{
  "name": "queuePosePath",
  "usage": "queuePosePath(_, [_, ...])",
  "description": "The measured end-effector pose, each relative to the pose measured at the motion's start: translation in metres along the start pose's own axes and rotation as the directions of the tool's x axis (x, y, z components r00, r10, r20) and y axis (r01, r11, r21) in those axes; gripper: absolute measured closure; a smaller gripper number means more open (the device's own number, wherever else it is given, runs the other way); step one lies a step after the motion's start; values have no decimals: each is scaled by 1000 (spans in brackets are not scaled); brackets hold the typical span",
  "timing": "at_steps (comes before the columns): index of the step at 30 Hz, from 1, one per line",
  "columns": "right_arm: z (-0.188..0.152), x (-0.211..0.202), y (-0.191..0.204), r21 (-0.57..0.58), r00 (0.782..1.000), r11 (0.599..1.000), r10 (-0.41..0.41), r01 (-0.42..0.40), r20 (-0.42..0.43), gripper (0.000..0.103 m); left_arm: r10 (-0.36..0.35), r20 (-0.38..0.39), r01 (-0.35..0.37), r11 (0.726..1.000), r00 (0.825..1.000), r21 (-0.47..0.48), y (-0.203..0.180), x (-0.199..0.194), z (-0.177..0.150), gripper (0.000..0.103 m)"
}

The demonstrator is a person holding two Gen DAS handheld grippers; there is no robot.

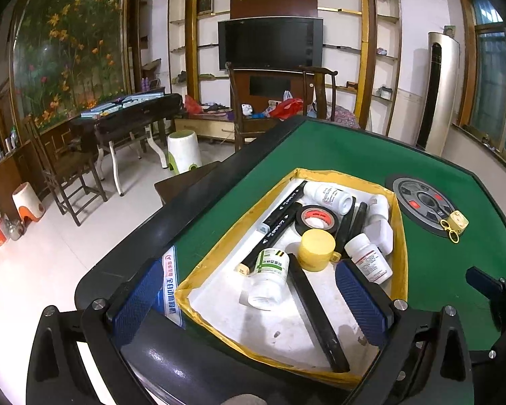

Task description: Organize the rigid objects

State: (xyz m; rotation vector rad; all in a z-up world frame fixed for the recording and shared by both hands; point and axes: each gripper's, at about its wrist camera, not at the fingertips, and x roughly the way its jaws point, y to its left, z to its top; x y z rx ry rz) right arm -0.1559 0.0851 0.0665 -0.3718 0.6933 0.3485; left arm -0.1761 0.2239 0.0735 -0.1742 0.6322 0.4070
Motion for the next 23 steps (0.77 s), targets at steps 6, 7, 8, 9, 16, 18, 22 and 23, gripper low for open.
queuePosePath(6, [3,2,7,-14,1000,1000,-7,7,-6,8,-8,-16,8,1000,1000,-15,6,6,0,0])
queuePosePath(7, [3,2,8,-17,1000,1000,-8,8,-7,8,-7,-17,7,1000,1000,-17,6,6,0,0])
queuePosePath(8, [3,2,9,-20,1000,1000,-8,8,-9,8,-7,-18,7,1000,1000,-19,7,7,0,1])
queuePosePath(9, [3,3,11,-23,1000,1000,-7,7,-11,8,-9,-21,8,1000,1000,-21,8,8,0,1])
queuePosePath(16, [3,5,13,-27,1000,1000,-4,4,-13,8,-3,-33,2,1000,999,-25,9,10,-1,0])
queuePosePath(18, [3,4,13,-25,1000,1000,-3,3,-13,8,-1,-32,0,1000,1000,-21,9,10,-1,0])
queuePosePath(22, [2,5,12,-17,1000,1000,0,0,-18,8,7,-45,-8,1000,999,-3,5,10,-1,0])
queuePosePath(23, [2,6,11,-14,1000,1000,1,-1,-19,8,8,-47,-8,1000,999,-1,4,10,-1,1])
